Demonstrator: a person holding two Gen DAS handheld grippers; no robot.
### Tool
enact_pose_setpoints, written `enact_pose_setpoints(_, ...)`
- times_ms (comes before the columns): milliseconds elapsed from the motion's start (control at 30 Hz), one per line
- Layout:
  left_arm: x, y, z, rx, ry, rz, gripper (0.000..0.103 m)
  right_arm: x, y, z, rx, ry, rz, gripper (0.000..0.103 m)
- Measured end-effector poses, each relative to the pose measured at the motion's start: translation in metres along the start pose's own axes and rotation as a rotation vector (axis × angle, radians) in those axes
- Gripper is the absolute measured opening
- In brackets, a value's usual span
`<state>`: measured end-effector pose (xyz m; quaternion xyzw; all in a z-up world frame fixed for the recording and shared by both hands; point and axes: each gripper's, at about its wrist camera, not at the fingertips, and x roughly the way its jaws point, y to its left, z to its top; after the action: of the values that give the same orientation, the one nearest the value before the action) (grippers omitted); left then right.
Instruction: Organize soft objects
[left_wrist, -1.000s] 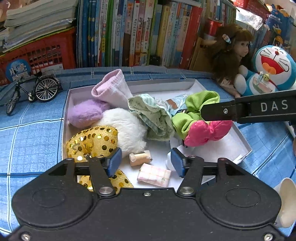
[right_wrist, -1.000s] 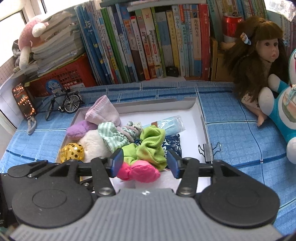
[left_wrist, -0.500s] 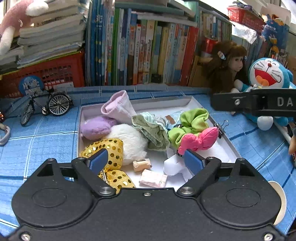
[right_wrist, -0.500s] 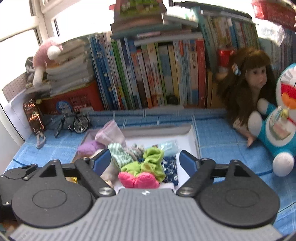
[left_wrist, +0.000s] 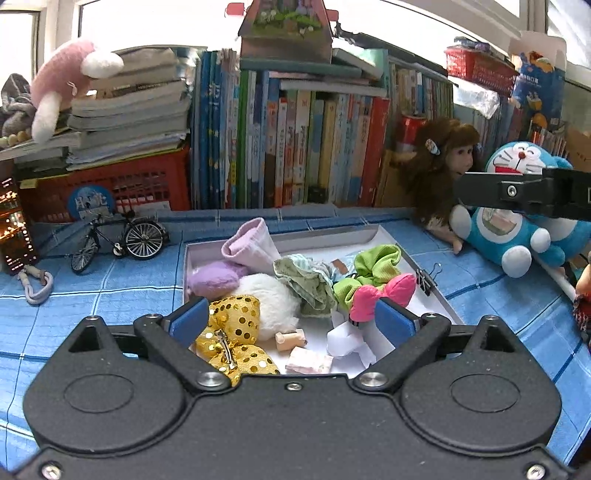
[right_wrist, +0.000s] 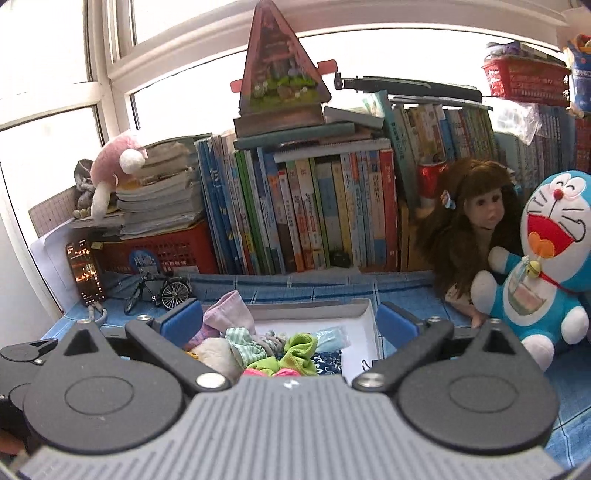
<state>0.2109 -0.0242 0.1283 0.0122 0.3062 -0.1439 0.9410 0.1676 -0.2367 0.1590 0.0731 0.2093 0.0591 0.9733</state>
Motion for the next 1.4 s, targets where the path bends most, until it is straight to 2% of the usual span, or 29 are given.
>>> enact_pose_setpoints(267,-0.032,-0.005,-0.008,0.008,-0.061,-0.009,0.097,-0.03,-0.001,-0.007,0.004,-0.067,0.019,0.103)
enact_pose_setpoints(733,-0.079,-0.017,-0.032,0.027,-0.145,-0.017,0.1,-0.083,0.003,-0.035,-0.079,-0.179,0.01,0.103)
enact_pose_setpoints(1400,-0.115,-0.025,-0.081,0.029,-0.22,-0.024,0.102,-0.116,0.008,-0.083,-0.151,-0.247,-0.019,0.103)
